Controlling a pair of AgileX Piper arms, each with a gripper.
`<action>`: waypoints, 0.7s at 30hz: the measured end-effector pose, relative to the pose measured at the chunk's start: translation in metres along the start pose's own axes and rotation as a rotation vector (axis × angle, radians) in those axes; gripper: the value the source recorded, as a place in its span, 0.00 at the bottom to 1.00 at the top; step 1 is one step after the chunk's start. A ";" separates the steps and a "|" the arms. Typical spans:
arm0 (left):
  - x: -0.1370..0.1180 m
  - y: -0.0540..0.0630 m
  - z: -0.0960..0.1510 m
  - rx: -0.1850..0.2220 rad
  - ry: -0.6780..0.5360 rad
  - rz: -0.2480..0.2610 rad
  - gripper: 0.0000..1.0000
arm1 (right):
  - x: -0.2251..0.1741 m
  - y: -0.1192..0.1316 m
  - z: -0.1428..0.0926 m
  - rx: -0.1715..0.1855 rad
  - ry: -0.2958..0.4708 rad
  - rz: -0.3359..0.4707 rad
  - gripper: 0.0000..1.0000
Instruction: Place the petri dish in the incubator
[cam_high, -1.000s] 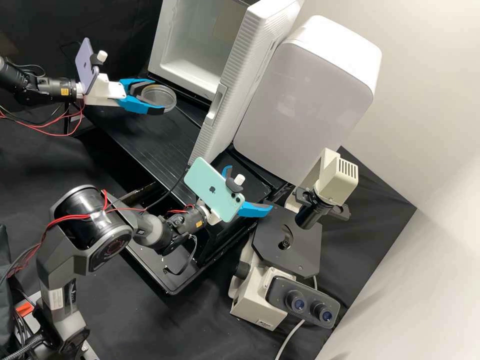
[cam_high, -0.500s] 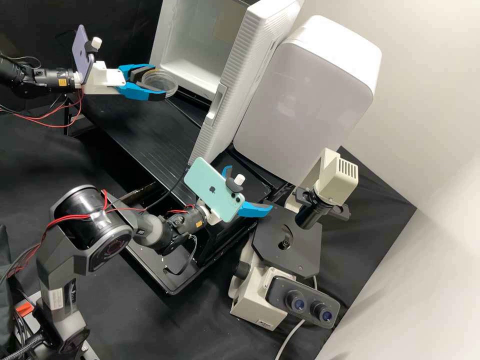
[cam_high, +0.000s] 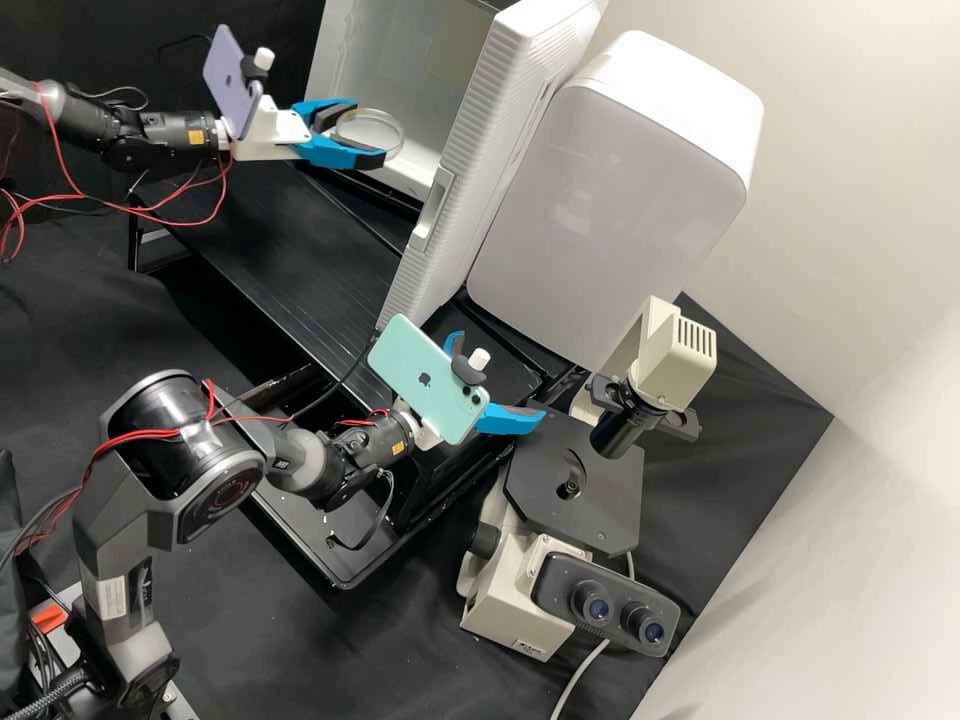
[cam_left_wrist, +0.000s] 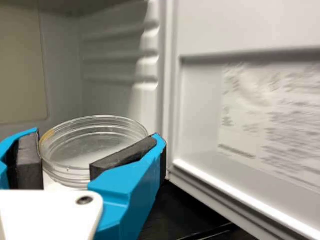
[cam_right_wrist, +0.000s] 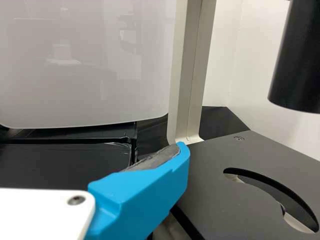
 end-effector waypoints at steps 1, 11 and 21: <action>0.006 0.001 -0.001 -0.007 0.011 -0.004 0.00 | 0.000 0.000 0.000 0.000 0.000 0.000 1.00; 0.062 -0.009 -0.019 0.011 0.151 -0.107 0.00 | 0.000 0.000 0.000 0.000 0.000 0.000 1.00; 0.096 -0.006 -0.028 0.022 0.245 -0.143 0.00 | 0.000 0.000 0.000 0.000 0.000 0.000 1.00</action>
